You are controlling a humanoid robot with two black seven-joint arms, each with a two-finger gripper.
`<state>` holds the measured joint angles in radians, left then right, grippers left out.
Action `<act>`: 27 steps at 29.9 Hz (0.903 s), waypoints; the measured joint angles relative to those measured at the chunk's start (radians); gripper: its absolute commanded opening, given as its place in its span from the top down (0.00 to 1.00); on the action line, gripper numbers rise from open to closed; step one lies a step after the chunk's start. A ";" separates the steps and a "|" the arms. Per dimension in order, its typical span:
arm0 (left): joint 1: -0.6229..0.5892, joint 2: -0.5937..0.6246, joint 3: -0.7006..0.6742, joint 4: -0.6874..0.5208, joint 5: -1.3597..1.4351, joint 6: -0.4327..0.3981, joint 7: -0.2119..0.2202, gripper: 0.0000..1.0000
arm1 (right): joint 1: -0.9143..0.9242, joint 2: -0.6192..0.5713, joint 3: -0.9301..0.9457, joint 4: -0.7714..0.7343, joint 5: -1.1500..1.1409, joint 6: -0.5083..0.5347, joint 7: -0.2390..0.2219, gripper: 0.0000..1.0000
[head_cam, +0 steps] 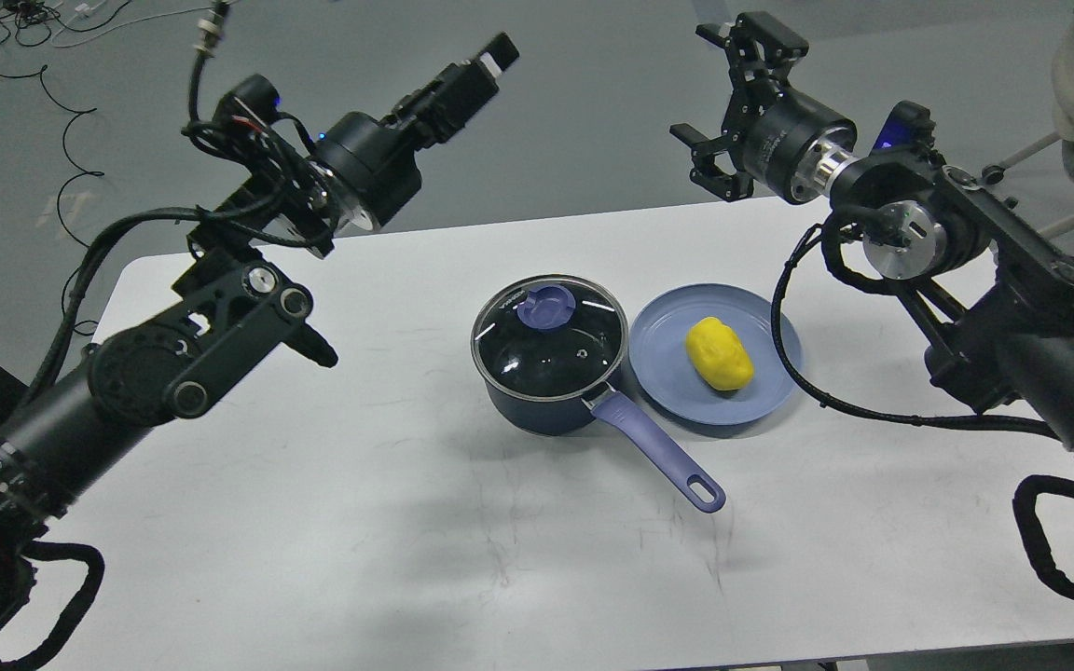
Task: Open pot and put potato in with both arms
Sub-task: 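Reach the left gripper over the saucepan toward the blue lid knob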
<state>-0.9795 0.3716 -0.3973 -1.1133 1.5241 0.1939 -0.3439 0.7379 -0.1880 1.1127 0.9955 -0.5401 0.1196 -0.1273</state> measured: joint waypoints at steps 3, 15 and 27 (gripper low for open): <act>-0.016 -0.026 0.111 0.012 0.161 0.090 -0.033 0.02 | -0.047 -0.009 0.042 -0.008 0.000 0.014 0.000 0.00; -0.029 -0.083 0.318 0.264 0.334 0.175 -0.066 0.02 | -0.113 -0.053 0.105 -0.104 0.012 0.040 0.001 0.00; -0.034 -0.081 0.465 0.310 0.283 0.295 -0.124 0.02 | -0.122 -0.066 0.103 -0.106 0.014 0.040 0.002 0.00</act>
<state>-1.0133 0.2911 0.0678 -0.8029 1.8072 0.4889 -0.4676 0.6161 -0.2543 1.2160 0.8896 -0.5261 0.1598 -0.1257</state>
